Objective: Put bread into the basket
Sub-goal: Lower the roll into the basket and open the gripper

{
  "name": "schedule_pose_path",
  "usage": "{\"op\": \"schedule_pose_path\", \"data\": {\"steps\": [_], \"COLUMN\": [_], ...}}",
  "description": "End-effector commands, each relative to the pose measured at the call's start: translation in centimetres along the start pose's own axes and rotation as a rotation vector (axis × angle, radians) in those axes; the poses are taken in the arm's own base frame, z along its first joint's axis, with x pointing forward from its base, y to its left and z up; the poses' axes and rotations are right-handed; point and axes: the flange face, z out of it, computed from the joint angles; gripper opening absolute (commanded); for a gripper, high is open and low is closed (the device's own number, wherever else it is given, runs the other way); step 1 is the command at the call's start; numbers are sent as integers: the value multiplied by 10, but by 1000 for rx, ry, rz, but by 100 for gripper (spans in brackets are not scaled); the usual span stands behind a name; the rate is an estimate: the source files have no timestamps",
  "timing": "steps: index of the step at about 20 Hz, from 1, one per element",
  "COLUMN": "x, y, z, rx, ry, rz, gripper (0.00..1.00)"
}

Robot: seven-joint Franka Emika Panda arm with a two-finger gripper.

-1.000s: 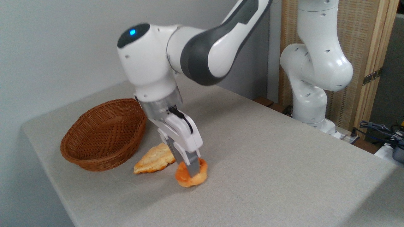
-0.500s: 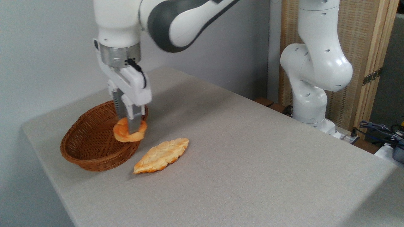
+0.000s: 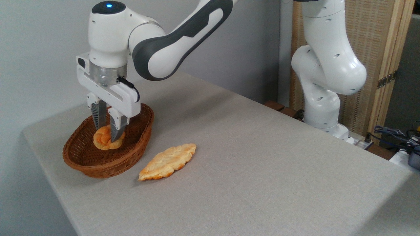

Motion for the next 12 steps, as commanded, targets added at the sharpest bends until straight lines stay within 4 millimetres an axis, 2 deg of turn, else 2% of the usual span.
{"op": "schedule_pose_path", "data": {"steps": [1,6,9,10,12], "x": [4,5,-2,-8,-21], "y": [0,1,-9,-15,-41], "z": [-7,-16,-43,-54,-71], "rx": [-9,-7,49,84,135], "ry": [21,33,-3,-47,-121], "rz": [-25,-29,12,33,38], "gripper": [100,100,100,100,100]}}
